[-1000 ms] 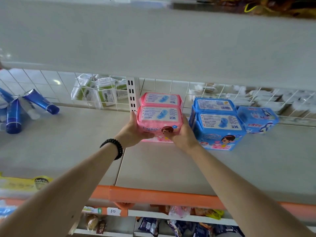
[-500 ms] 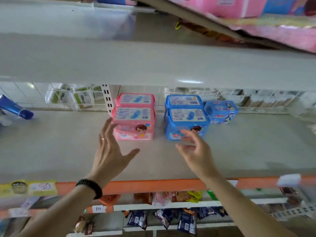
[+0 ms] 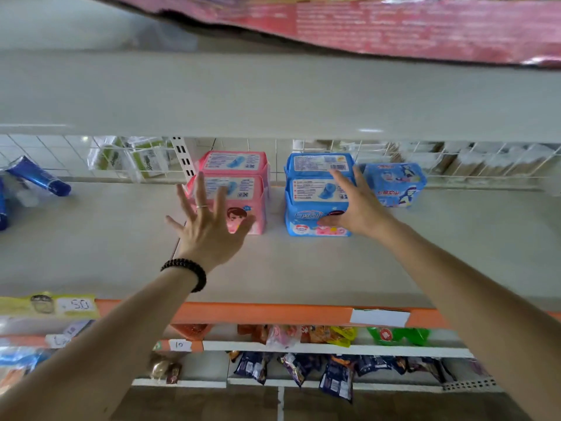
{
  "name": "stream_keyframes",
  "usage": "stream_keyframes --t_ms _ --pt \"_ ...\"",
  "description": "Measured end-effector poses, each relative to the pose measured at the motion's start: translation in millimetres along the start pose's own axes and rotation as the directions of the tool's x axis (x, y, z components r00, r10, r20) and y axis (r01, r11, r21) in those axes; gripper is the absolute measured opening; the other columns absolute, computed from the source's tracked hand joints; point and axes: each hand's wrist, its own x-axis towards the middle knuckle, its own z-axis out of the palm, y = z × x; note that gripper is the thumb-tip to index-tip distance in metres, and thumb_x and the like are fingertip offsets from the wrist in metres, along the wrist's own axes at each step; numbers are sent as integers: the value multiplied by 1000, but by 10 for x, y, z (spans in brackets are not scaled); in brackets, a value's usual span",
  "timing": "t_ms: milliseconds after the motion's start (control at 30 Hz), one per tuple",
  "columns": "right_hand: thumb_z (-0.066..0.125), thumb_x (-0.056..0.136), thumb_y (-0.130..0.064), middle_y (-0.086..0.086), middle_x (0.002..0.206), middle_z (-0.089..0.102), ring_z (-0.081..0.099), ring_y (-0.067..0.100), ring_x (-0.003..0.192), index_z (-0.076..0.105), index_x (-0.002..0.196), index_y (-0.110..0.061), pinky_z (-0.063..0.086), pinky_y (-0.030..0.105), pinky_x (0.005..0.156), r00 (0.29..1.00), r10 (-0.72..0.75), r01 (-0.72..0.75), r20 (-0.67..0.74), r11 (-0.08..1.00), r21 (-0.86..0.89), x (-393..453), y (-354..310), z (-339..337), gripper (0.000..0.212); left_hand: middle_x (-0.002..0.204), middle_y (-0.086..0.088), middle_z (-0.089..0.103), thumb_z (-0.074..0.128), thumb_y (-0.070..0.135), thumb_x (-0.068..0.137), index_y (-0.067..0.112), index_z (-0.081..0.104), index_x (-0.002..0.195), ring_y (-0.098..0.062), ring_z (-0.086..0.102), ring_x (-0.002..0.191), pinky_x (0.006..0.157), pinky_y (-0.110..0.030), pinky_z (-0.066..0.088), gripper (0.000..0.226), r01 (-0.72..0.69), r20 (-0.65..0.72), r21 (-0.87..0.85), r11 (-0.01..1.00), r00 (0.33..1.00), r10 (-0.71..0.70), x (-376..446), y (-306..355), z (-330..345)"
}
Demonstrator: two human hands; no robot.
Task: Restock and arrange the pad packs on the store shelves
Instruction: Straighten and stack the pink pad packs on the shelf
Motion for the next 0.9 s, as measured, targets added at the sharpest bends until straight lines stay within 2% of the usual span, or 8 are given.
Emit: stream_keyframes --t_ms 200,467,533,633,700,767,833,900 --pt "85 73 -44 8 166 -7 4 26 154 19 158 -26 18 44 121 999 -16 18 -52 999 28 -40 -59 72 110 165 1 -18 25 59 100 37 13 152 -46 -14 150 114 -74 12 57 24 37 37 999 999 -26 32 -87 36" --pt "85 73 -48 5 166 -11 4 27 154 16 159 -26 20 44 121 999 -25 26 -41 999 19 47 -120 177 112 164 4 -21 24 62 99 39 7 152 -43 -14 151 114 -75 8 61 28 106 56 998 994 -34 59 -128 8" --pt "83 71 -54 5 166 -10 3 26 154 14 159 -25 18 45 122 998 -51 53 -42 998 35 42 -82 171 116 163 5 -25 22 68 96 40 3 153 -42 -17 150 114 -76 6 66 39 132 73 997 990 -48 51 -120 -5" --pt "66 71 -76 3 164 8 7 24 153 25 155 -27 17 53 122 993 -38 58 -108 980 191 -35 50 31 106 161 8 -30 21 77 90 43 -3 152 -39 -23 150 114 -76 3 74 52 190 85 995 980 -68 75 -126 -55" --pt "54 77 -73 8 156 30 26 27 147 42 145 -20 28 52 118 966 -10 74 -259 969 238 -88 292 -142 88 162 8 -31 22 80 88 44 -3 152 -38 -26 149 113 -76 -2 77 71 210 75 995 974 -85 75 -114 -103" --pt "51 80 -62 17 141 47 44 33 133 54 133 -9 39 45 109 914 -3 69 -406 986 149 -67 622 -331 75 163 4 -29 24 78 91 40 2 154 -38 -28 148 111 -72 -13 77 48 125 118 992 990 -63 26 -45 -124" --pt "59 81 -54 21 138 46 46 40 127 54 134 -11 41 47 106 923 83 -64 -375 996 62 4 888 -513 69 167 -6 -13 40 66 95 32 16 155 -39 -17 152 111 -67 -16 74 -87 -72 184 979 992 102 -79 121 -92" --pt "72 83 -45 22 143 37 41 44 130 48 140 -20 40 51 107 947 169 -189 -274 981 -48 98 1048 -612 67 166 -13 16 61 52 89 27 33 150 -38 12 152 117 -66 -2 73 -283 -205 237 929 921 332 -163 386 1"
